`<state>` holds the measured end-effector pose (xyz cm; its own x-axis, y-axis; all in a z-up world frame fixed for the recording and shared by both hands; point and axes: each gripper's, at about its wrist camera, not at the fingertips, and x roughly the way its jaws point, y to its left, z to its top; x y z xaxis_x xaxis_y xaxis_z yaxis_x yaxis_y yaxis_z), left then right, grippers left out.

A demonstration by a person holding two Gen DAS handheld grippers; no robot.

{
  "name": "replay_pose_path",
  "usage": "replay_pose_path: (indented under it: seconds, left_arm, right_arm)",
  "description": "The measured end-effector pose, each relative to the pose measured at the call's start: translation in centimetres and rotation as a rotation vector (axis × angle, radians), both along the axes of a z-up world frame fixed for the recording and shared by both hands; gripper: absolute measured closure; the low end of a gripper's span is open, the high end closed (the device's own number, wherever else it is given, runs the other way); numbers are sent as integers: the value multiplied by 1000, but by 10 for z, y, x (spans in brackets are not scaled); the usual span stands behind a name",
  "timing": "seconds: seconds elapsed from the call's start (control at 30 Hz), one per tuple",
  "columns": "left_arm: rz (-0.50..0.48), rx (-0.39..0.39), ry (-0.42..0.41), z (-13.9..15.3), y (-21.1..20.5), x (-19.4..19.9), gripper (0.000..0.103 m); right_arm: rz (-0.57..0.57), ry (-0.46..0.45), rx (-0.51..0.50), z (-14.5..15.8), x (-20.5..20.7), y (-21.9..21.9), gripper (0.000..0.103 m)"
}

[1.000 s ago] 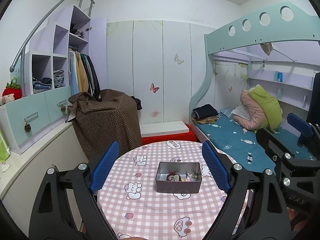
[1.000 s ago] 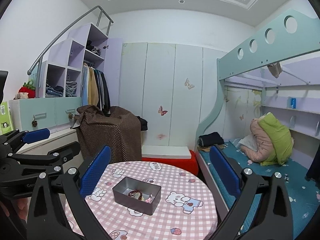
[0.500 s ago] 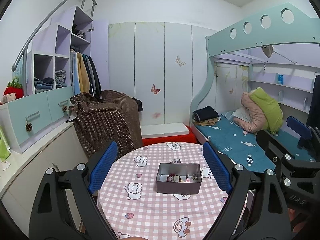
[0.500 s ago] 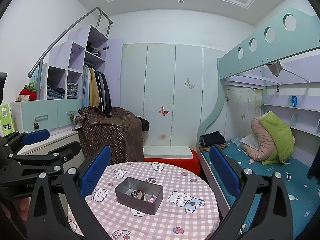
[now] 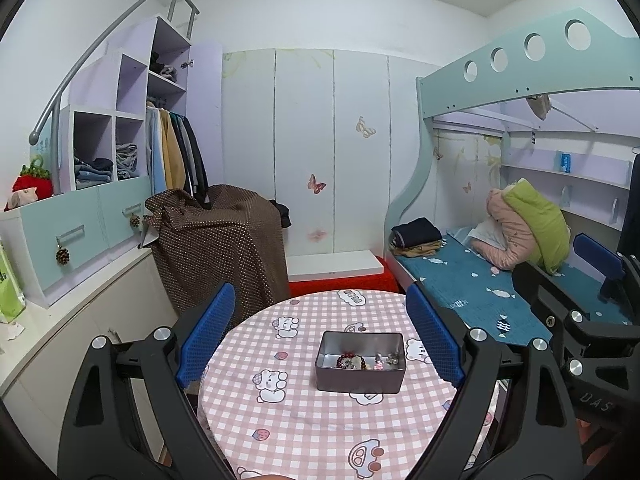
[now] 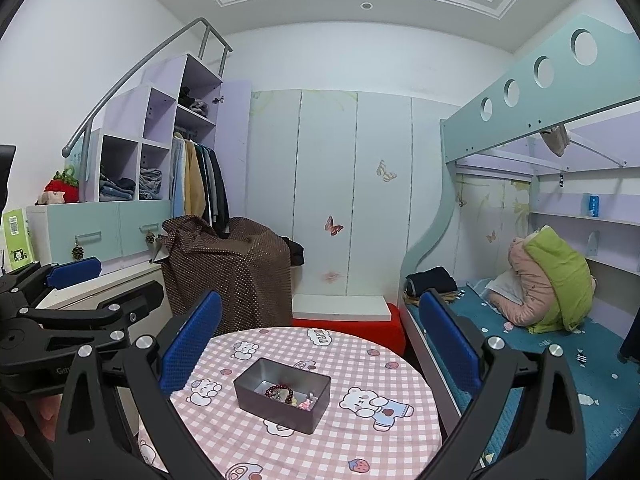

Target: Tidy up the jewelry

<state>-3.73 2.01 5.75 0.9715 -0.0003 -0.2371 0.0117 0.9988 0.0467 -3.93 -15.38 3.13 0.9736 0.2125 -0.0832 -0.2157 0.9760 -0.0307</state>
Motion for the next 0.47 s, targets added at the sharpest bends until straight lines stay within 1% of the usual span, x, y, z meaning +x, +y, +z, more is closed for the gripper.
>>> replay_pose_path:
  seconds: [0.47]
  left_arm:
    - [7, 5, 3, -1, -2, 0, 15]
  right_arm:
    - [-1, 1, 1, -1, 1, -2, 8]
